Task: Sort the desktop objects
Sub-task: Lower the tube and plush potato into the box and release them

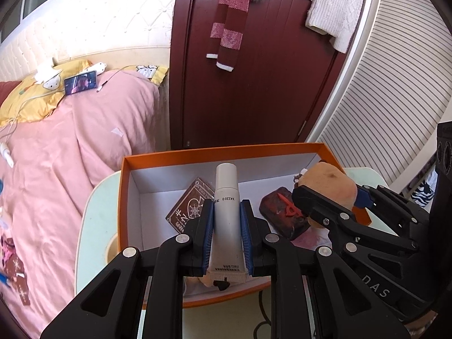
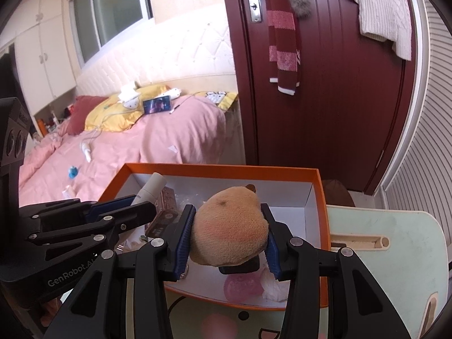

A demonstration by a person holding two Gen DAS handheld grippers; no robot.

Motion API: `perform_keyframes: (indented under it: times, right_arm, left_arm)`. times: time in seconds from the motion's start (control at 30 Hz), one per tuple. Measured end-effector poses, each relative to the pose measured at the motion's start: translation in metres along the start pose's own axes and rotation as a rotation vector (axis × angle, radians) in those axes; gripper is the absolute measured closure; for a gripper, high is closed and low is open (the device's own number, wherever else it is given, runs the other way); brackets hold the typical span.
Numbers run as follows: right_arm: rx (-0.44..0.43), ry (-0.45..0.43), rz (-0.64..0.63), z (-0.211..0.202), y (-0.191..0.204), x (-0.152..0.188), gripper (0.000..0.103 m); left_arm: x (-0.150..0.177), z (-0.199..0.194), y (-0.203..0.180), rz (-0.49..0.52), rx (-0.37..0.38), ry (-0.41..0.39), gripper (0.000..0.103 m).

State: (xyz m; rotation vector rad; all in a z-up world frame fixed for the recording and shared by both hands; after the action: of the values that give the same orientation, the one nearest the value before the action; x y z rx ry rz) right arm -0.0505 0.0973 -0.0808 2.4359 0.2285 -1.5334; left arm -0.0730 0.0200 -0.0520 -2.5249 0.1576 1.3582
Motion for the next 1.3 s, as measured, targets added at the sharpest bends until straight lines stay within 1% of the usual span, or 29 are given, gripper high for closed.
perform_keyframes:
  times: [1.03, 1.1, 1.2, 1.3]
  right_arm:
    - [0.003, 0.034, 0.019, 0.015, -0.004, 0.009, 0.059]
    - [0.007, 0.037, 0.016, 0.017, -0.005, 0.012, 0.059]
    - [0.023, 0.032, -0.026, 0.019, -0.003, 0.016, 0.059]
    - [0.013, 0.035, -0.015, 0.019, -0.001, 0.017, 0.059]
  left_arm:
    - [0.011, 0.016, 0.003, 0.006, -0.003, 0.044, 0.083]
    - [0.014, 0.019, 0.003, 0.012, -0.005, 0.049, 0.083]
    - [0.016, 0.020, 0.004, 0.008, -0.013, 0.051, 0.082]
    - [0.017, 0.019, 0.005, -0.005, -0.010, 0.048, 0.082]
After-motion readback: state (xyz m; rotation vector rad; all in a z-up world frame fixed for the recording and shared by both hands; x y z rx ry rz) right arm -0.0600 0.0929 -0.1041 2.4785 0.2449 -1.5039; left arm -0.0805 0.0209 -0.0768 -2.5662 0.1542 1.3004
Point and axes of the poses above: each gripper's, at about its wrist camera, not at the fingertips, and z roughly the way its jaws point, y to its left, x to its underside, the point moved 9 cm from there along z, roughly the way its jaws point, and after that the axes turned 15 degrees about -y, right-handed, at the moved point
